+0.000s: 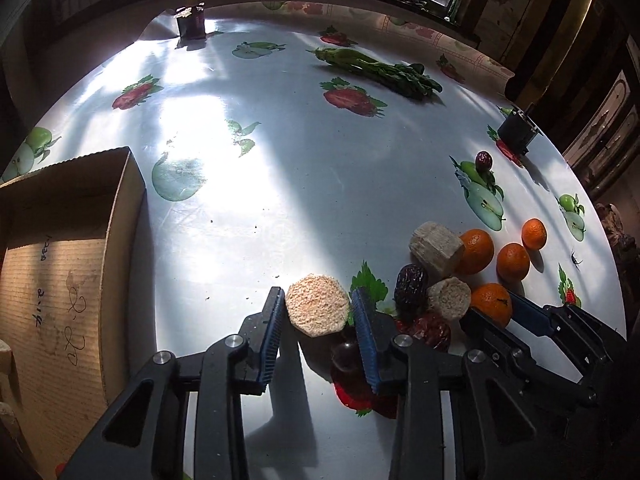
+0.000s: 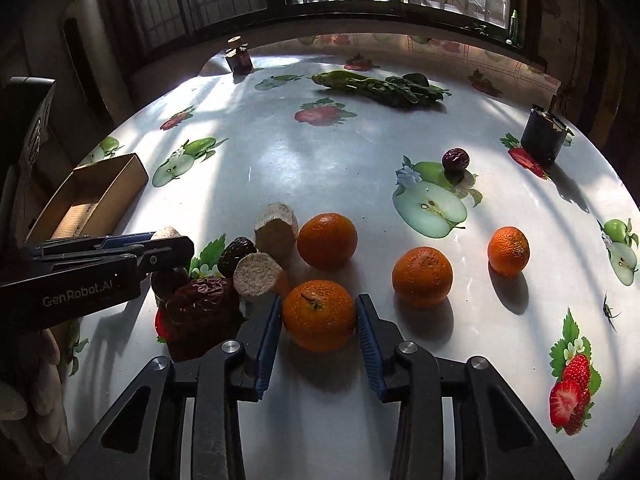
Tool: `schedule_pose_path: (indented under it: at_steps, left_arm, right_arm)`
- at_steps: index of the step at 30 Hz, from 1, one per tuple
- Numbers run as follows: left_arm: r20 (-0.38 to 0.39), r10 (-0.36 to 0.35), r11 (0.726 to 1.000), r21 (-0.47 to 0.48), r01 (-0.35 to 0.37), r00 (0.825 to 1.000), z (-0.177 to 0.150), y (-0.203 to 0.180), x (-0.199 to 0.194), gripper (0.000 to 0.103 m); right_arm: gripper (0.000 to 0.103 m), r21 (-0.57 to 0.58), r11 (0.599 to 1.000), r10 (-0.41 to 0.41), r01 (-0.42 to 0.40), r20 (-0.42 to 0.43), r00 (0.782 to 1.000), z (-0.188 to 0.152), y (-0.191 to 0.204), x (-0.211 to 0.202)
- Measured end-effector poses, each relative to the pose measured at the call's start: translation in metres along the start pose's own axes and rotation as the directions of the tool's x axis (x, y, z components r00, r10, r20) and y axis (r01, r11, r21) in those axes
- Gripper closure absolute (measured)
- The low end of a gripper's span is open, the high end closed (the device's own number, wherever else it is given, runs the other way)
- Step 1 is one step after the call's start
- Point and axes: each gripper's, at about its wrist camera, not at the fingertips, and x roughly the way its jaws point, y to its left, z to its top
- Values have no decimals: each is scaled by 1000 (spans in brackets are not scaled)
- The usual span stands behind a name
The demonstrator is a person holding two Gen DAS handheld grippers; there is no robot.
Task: Organize fruits
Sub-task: 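Grasp a round rice cake with the left gripper while the right gripper grasps a tangerine, then carry the rice cake and tangerine over the tray and open both grippers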
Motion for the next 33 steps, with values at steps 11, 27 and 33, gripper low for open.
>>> schedule_pose_path:
  at_steps: [11, 27, 33]
  left_arm:
    - [83, -36, 999, -9, 37, 996, -19, 13, -61, 73]
    - [113, 160, 979, -148, -143, 981, -25, 167, -130, 73]
    - [21, 179, 954, -246, -169, 984, -29, 226, -101, 73]
  right_arm:
    - [66, 26, 1000, 7, -8, 35, 999, -8, 1, -38]
    - [65, -155, 945, 300, -287, 70, 951, 9, 161, -89]
    - [65, -242, 914, 329, -326, -28, 944, 11, 234, -47]
